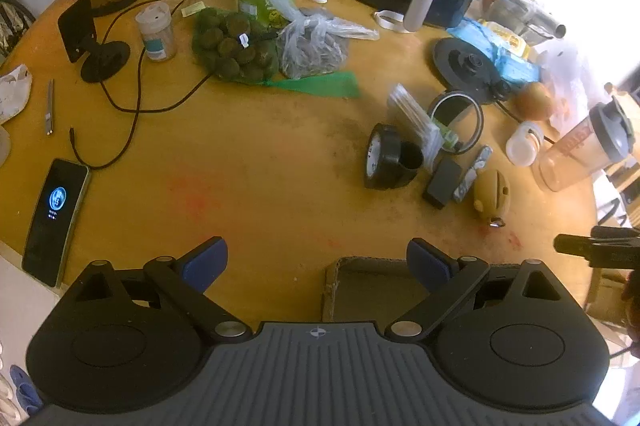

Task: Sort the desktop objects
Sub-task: 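Reach the right tool to the tan pig-shaped toy and grasp it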

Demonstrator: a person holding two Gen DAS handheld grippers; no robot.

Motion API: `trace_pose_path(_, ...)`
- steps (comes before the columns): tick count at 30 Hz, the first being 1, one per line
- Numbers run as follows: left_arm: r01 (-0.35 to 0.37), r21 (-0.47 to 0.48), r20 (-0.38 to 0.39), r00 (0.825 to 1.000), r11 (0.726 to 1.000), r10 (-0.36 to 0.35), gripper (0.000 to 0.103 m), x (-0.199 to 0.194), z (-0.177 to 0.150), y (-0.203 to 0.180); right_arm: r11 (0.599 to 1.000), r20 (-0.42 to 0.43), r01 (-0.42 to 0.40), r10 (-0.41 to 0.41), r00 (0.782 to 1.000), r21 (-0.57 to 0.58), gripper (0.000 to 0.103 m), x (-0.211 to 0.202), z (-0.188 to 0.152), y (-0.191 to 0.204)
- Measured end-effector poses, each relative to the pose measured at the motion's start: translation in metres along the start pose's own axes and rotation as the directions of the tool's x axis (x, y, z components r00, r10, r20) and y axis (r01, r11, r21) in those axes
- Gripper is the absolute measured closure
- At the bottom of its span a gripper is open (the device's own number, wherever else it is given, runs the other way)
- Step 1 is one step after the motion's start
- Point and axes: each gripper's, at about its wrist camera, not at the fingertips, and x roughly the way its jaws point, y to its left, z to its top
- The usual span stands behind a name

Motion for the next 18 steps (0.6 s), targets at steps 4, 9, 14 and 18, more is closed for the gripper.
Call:
trace_pose_path(4,-0.001,-0.006,0.009,1.0,1.0,0.001,0.005,-0.003,-0.004,-0.001,0.998,-0.048,0.044,-0.046,0.998,-0.039,0.0,0.014,0.004,0.006)
trace_pose_path(9,-0.016,-0.018,0.009,1.0,1.0,0.016,0.005,-0.005,-0.007,0.001,0.999,-0.025,0.025,-0.026,0.999,-0.044,0.0,0.021,0.005,0.009)
trace_pose_path(14,-0.028,-0.033,-0.012,1.0,0.999,0.028,0.005,-0.004,-0.01,0.004,0.998,0.1,0.042,-0.037,0.994,-0.055,0.0,0.023,0.006,0.012)
trace_pose_path(18,-0.031,-0.036,-0.014,0.999,0.999,0.031,0.005,-0.005,-0.012,0.005,0.998,0.075,0.027,-0.022,0.997,-0.061,0.0,0.033,0.016,0.009)
